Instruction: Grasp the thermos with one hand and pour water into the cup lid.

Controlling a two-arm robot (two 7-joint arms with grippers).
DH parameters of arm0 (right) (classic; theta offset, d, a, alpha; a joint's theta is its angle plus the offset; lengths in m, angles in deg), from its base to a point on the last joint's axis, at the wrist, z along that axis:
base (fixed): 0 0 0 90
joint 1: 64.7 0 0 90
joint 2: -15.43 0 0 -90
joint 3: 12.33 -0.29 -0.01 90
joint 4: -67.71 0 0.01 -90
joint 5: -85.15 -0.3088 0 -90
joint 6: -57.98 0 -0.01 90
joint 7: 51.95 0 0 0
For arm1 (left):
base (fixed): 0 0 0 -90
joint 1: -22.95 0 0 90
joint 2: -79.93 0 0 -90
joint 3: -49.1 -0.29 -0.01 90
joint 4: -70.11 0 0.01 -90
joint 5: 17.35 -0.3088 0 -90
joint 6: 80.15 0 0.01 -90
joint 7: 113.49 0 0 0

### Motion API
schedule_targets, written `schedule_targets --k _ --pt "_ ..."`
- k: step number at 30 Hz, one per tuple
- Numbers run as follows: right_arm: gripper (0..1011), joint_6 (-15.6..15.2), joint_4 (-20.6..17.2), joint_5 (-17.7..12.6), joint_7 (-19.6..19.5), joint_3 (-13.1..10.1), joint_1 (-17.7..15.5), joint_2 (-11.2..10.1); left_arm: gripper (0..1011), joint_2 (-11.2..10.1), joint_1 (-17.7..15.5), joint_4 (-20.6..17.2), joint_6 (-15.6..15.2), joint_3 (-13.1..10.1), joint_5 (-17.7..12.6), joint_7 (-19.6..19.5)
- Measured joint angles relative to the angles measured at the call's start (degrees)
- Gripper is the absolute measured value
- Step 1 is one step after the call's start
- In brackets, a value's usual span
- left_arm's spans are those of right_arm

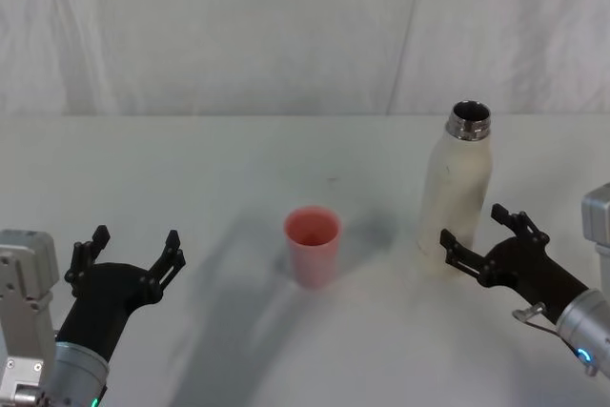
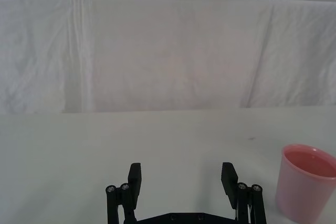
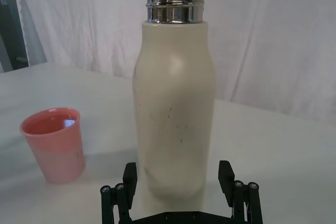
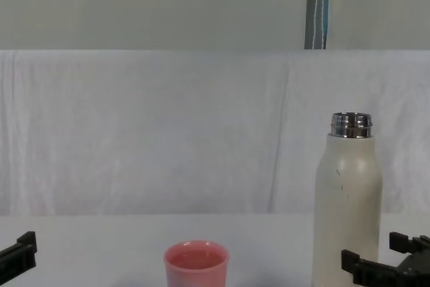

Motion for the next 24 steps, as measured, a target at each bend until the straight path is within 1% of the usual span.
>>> schedule_targets --k 10,15,18,24 --pt "1001 -0.34 -3.53 -1.28 -0.38 -1.74 -4.03 -1.87 1001 0.00 0.00 0.00 0.00 0.00 0.00 0.00" --pt "1001 -0.40 -4.80 -1.71 -1.05 -2.63 -5.51 -2.35 1001 0.00 0.00 0.00 0.00 0.00 0.00 0.00" --pt "1001 -0.46 -6.01 -2.02 -1.86 -3.63 -6.91 -2.64 1001 0.00 0.00 0.00 0.00 0.00 0.00 0.00" --pt "1001 -0.05 -7.48 -1.99 -3.18 -4.83 -8.82 -2.78 1001 0.00 0.00 0.00 0.00 0.00 0.00 0.00"
